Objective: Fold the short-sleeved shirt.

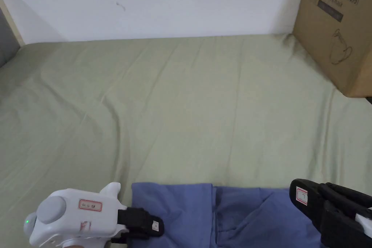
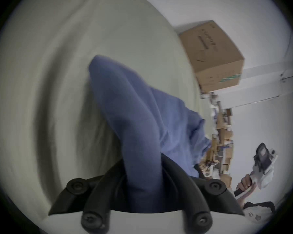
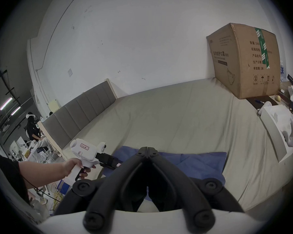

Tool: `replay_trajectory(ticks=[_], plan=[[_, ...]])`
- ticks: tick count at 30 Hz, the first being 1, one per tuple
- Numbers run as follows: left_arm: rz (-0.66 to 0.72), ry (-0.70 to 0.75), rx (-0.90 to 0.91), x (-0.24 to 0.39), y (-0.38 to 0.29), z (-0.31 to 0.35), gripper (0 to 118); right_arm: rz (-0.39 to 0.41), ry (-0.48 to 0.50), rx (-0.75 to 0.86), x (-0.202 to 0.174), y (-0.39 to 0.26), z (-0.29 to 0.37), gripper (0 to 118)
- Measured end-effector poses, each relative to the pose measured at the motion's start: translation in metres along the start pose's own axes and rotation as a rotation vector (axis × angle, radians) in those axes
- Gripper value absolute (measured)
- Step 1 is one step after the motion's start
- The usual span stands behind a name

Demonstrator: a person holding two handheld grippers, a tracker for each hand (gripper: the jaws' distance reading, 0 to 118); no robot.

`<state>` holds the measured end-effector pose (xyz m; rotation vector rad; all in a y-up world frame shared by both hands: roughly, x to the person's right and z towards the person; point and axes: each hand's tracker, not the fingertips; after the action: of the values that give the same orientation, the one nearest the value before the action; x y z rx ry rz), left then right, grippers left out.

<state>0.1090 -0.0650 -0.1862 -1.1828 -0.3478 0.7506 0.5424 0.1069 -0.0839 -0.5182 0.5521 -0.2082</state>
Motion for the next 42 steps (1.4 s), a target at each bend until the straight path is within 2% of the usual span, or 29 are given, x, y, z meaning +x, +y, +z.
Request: replay_trajectory(ticks=[1, 5, 6, 7, 9, 11, 15, 19, 23, 24, 25, 27, 28, 30, 35, 39, 40, 41, 42], plan=[[-0.014, -0.03, -0.017, 0.003, 0.002, -0.006, 8, -0.001, -0.003, -0.003, 0.004, -0.002, -0.001, 0], [-0.165, 0.109, 0.046, 0.077, -0.01, 0.018, 8, -0.021, 0.008, 0.008, 0.006, -0.003, 0.003, 0], [-0.19, 0.142, 0.066, 0.066, -0.014, 0.044, 8, -0.022, 0.017, 0.012, 0.006, -0.002, 0.004, 0], [-0.213, 0.203, 0.085, 0.072, -0.01, 0.056, 8, -0.02, 0.02, 0.016, 0.006, -0.002, 0.004, 0], [-0.268, 0.418, 0.124, 0.083, 0.002, 0.076, 8, -0.016, 0.025, 0.026, 0.007, -0.001, 0.005, 0], [-0.29, 0.603, 0.128, 0.067, 0.001, 0.104, 8, -0.019, 0.034, 0.036, 0.009, -0.001, 0.007, 0], [-0.301, 0.789, 0.149, 0.068, -0.001, 0.13, 8, -0.033, 0.038, 0.063, 0.016, -0.005, 0.015, 0], [-0.394, 0.661, 0.08, 0.1, -0.01, 0.101, 8, -0.035, 0.022, 0.073, 0.023, -0.01, 0.025, 0], [-0.504, 0.526, -0.005, 0.162, -0.029, 0.03, 12, -0.073, -0.004, 0.063, 0.03, -0.01, 0.033, 0], [-0.499, 0.473, -0.023, 0.174, -0.029, 0.01, 24, -0.081, -0.009, 0.063, 0.032, -0.01, 0.036, 0], [-0.48, 0.416, -0.052, 0.185, -0.03, -0.01, 47, -0.092, -0.013, 0.064, 0.034, -0.009, 0.039, 0], [-0.422, 0.241, -0.126, 0.201, -0.036, -0.038, 103, -0.106, -0.015, 0.064, 0.037, -0.008, 0.044, 0], [-0.376, 0.161, -0.177, 0.207, -0.038, -0.05, 113, -0.108, -0.017, 0.06, 0.039, -0.007, 0.046, 0], [-0.321, 0.085, -0.176, 0.214, -0.036, -0.054, 114, -0.097, -0.034, 0.059, 0.042, -0.007, 0.05, 0], [-0.385, 0.269, 0.03, 0.203, -0.026, -0.019, 114, -0.109, -0.043, 0.063, 0.051, -0.007, 0.048, 0], [-0.392, 0.407, 0.029, 0.181, -0.023, -0.003, 110, -0.141, -0.035, 0.049, 0.053, -0.011, 0.042, 0], [-0.397, 0.426, 0.038, 0.176, -0.024, -0.005, 103, -0.146, -0.032, 0.044, 0.053, -0.012, 0.041, 0], [-0.412, 0.445, 0.037, 0.171, -0.025, -0.01, 83, -0.148, -0.029, 0.04, 0.052, -0.012, 0.04, 0], [-0.428, 0.462, 0.031, 0.168, -0.023, -0.018, 36, -0.147, -0.027, 0.037, 0.051, -0.013, 0.039, 0]])
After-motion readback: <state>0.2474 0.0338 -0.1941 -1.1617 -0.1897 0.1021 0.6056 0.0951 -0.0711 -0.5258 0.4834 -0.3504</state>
